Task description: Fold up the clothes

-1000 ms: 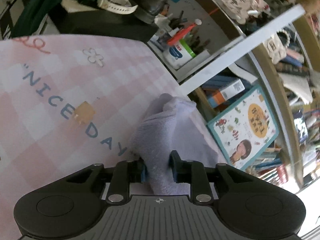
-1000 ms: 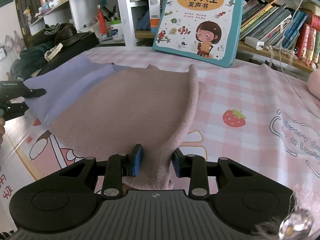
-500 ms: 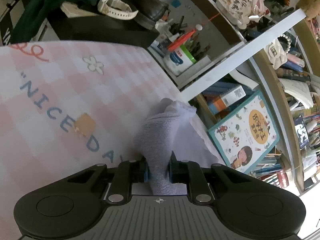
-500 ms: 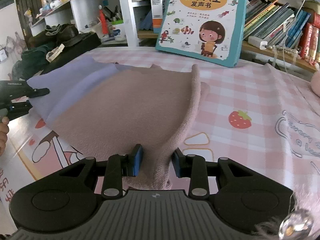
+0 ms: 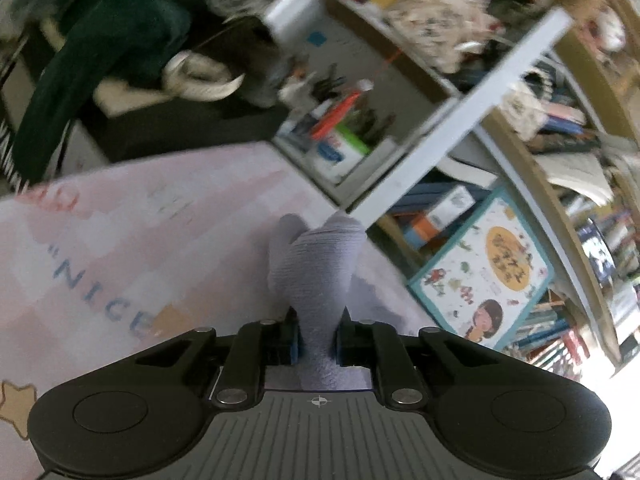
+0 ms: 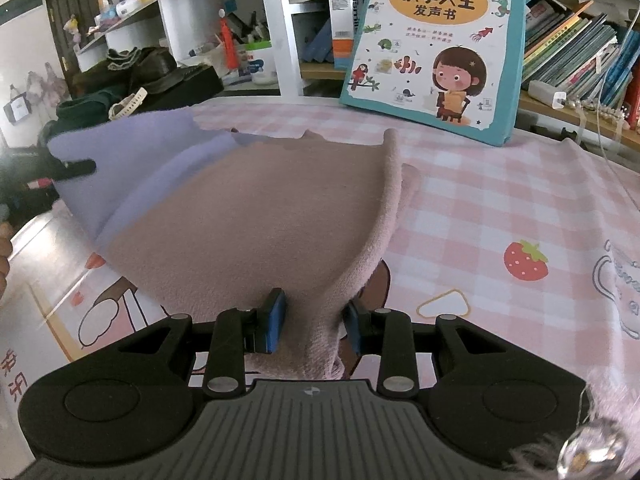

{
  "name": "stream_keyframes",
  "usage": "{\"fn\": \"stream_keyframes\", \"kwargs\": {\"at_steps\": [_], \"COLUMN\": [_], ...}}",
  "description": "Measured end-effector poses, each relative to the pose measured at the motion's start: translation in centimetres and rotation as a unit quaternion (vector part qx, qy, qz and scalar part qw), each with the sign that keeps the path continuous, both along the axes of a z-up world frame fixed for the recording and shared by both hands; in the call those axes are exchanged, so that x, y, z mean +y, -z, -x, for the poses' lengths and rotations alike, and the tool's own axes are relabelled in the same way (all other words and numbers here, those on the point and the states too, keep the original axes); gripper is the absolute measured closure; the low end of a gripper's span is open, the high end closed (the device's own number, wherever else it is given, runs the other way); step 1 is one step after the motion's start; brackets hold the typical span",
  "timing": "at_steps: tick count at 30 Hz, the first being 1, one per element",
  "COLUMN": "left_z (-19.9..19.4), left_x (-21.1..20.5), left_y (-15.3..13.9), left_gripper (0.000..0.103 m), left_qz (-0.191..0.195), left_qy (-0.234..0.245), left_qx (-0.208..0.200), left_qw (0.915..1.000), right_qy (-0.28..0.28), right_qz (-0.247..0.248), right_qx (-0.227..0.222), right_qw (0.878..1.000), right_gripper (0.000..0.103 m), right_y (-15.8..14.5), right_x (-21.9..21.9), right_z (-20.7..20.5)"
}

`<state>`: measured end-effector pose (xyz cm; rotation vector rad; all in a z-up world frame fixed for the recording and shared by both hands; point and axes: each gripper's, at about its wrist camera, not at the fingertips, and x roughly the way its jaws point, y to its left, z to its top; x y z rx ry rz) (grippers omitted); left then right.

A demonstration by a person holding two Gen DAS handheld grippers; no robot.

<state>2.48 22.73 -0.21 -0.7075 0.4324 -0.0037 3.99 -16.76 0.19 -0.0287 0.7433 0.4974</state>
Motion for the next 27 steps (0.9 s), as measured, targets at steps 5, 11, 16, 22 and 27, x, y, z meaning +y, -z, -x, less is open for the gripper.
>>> {"fn": "stream_keyframes", "kwargs": {"at_steps": [5,11,16,22,27], "left_z": [-0.1,0.3,1.4,1.5,1.4], "left_x": [-3.7,-10.7,-19.2,-26.0,-26.0], "left_y": [-3.6,-7.3,-6.8,-1.7,-0.8], "left_gripper": [0.089,0.089,0.087,0.076,0.054], "left_qz": [-0.071,-0.177,-0.307,-0.396,-0.384], "left_qy": [0.035,0.101,0.203,0.313,0.32], "left_qx": [-0.04,-0.092,-0.092,-0.027,-0.022], "left_qw": [0.996,0.9747,0.9252,0.863,0.8659], "right_qy": [0.004,0.004,0.002,0.004,0.012], "right_qz": [-0.021,-0.03,-0.036,-0.062,-0.114], "right_qx": [0.009,0.01,0.011,0.023,0.047], "right_qw": [1.0,0.999,0.999,0.998,0.992], "right_gripper": [0.072,0.072,0.071,0.073,0.073], "right_y": [0.2,0.3,0.3,0.5,0.7], "right_x": [-0.4,-0.6,-0.7,-1.5,-3.2], "right_z": [-0.3,-0.3,-0.4,-0.7,-0.8]}}
